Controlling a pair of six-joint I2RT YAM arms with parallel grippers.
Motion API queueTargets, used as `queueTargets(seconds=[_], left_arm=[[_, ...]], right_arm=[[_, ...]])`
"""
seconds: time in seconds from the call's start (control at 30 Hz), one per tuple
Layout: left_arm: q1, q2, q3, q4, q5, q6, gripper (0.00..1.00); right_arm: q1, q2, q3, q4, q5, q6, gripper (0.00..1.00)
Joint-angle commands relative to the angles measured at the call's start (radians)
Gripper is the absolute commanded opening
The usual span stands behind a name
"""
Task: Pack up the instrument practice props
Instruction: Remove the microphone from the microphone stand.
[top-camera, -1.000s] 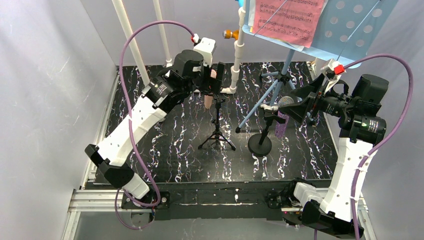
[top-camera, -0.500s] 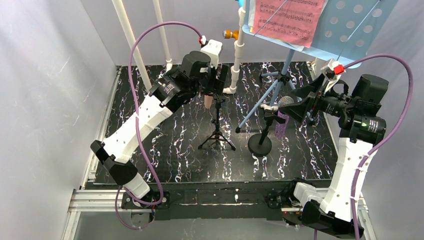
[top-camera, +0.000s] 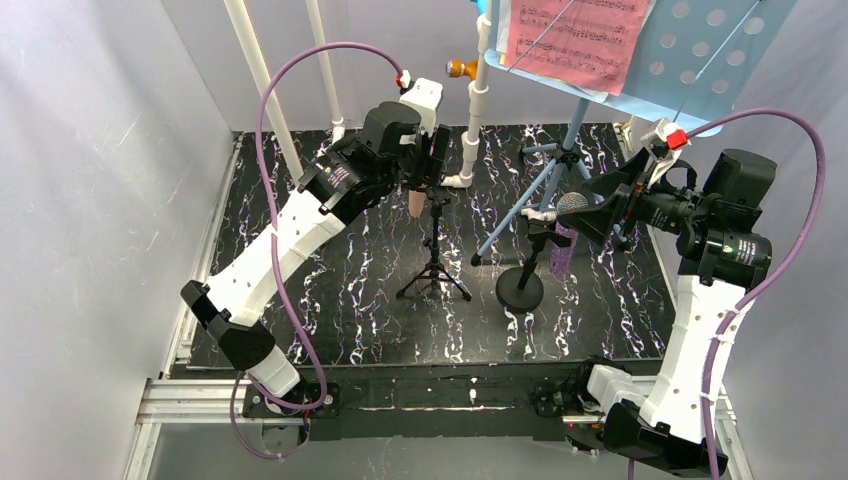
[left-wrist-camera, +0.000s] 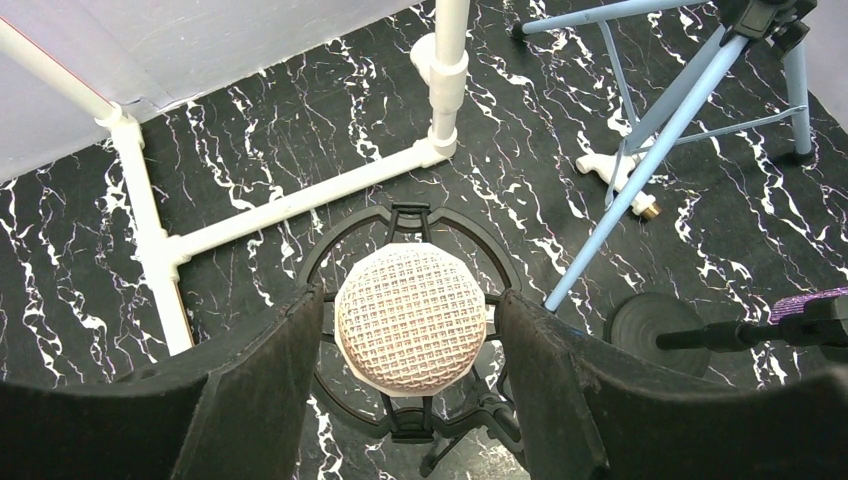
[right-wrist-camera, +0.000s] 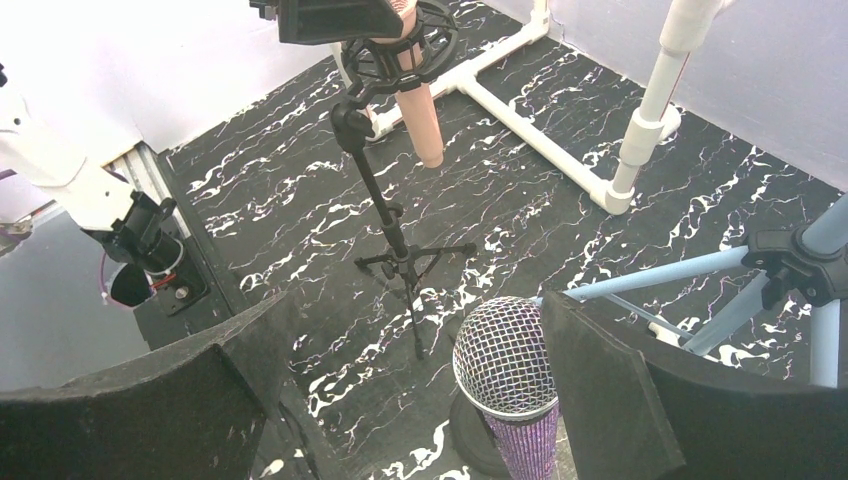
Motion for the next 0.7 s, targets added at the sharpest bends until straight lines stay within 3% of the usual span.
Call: queueTargets(seconds=[0.0,0.67], left_arm=[[-0.005,-0.017,-0.006,0.003,-0.03,0.012,0.63],[-0.006,-0.017,-0.023,-0.002,-0.035,0.017,0.64]], right_arm=[[0.003,-0.011,0.004,0.01,-0.006,-0.004,1.0],[0.003,-0.014,0.009,0.005,-0.006,-0.007,1.0]])
